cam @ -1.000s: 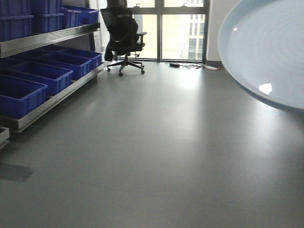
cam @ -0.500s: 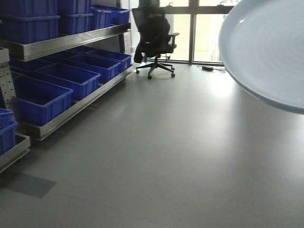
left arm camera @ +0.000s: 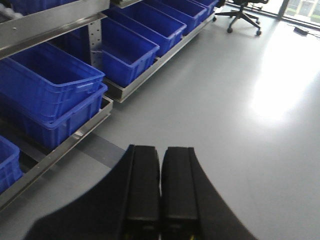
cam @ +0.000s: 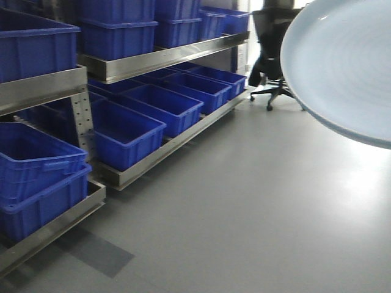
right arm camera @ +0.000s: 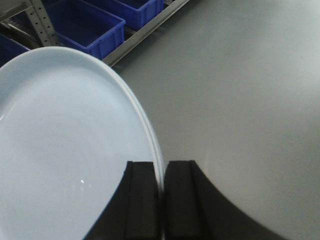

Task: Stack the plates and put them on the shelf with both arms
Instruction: 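Drive the base up to the shelf of blue bins, plate held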

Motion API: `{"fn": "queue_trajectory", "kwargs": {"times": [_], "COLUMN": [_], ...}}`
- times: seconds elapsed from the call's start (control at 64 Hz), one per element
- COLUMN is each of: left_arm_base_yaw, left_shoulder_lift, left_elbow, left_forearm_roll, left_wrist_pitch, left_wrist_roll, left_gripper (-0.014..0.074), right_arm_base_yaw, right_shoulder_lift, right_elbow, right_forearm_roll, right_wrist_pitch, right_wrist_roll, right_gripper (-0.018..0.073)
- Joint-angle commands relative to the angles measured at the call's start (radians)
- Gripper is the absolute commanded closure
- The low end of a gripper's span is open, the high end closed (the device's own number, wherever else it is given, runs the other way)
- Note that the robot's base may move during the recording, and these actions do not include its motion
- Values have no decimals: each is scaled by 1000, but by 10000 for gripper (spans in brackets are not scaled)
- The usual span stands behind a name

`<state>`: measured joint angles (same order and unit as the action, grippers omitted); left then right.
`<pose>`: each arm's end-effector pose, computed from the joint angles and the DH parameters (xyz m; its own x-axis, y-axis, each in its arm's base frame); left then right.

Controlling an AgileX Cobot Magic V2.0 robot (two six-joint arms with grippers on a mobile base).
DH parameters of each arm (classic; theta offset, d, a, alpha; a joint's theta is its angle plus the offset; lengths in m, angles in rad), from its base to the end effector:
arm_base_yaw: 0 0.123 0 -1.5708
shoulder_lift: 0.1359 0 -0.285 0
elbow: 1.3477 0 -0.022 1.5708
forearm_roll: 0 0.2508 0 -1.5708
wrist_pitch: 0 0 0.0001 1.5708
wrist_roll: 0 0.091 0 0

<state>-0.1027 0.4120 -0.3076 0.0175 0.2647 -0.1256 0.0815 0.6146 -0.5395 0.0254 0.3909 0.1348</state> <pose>0.0948 -0.0093 0.2637 -0.2857 -0.0796 -0.9550 0.0675 0.9924 -0.1030 0.1261 0.0112 0.3087 -0.3781 0.1273 -0.9170 -0.0312 0.9882 0.1500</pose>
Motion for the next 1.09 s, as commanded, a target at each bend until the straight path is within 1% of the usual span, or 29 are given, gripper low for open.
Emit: {"fn": "queue_trajectory", "kwargs": {"times": [0.0, 1.078], "left_arm_base_yaw": [-1, -1], "left_shoulder_lift": [8, 8], "left_elbow": [-28, -28], "left_forearm_roll": [-3, -3], "left_wrist_pitch": [-79, -79], "left_wrist_roll": [-8, -8], "left_gripper": [510, 510], "right_arm_base_yaw": [-8, -8], "right_shoulder_lift": [0, 0], "right_elbow": [-28, -28], "right_forearm_roll": [2, 2], "right_wrist_pitch": [-94, -94], "right_wrist_roll": [-2, -2], "right_gripper": [544, 544]}}
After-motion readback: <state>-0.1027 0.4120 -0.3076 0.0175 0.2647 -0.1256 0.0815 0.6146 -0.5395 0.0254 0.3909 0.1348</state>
